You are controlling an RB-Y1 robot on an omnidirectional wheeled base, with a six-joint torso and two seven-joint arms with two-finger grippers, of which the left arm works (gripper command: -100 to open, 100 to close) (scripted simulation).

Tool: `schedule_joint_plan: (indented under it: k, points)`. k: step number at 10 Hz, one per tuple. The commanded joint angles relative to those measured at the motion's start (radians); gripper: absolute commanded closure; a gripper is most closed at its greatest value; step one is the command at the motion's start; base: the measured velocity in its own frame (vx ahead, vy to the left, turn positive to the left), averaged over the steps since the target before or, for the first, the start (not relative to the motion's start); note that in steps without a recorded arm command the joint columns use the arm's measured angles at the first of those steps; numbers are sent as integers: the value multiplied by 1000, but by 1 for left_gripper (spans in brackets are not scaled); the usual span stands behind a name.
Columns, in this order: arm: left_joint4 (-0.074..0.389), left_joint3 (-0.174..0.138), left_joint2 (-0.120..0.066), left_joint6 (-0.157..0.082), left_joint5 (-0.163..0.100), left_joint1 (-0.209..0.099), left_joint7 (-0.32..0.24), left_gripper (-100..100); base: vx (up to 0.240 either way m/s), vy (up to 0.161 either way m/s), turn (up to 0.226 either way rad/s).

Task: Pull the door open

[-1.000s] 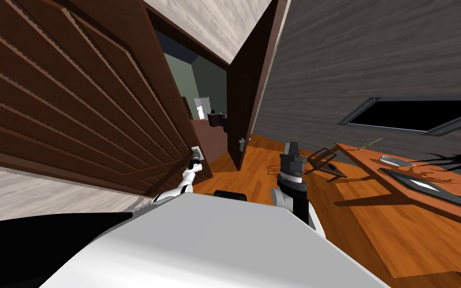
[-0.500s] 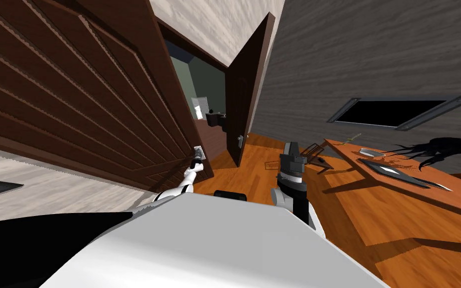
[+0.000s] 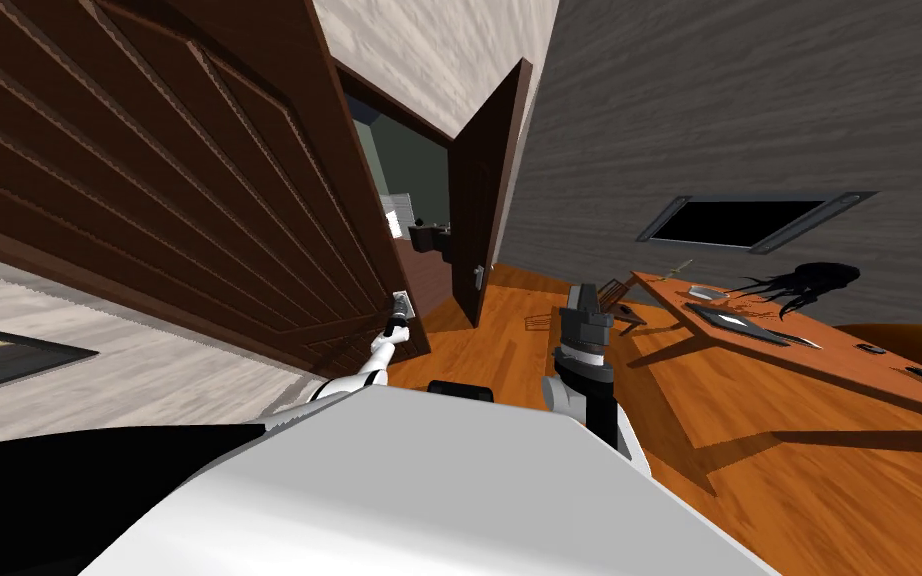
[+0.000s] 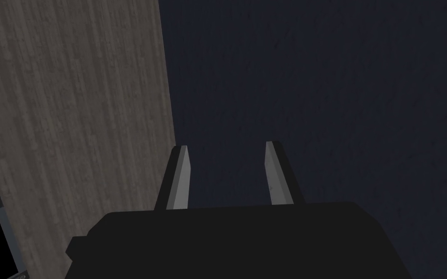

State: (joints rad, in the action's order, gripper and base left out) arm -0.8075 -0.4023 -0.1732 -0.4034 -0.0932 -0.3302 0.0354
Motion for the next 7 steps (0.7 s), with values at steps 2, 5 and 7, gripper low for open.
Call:
schedule_joint_plan:
  k: [2,5,7]
  points:
    - [3,16,0,1,3,3,-10,100,-133,14,-65]
    - [3,40,-9,-1,6,5,-29,100,-194,38,-86]
    - [3,64,-17,-2,10,6,-47,100,-201,36,-108]
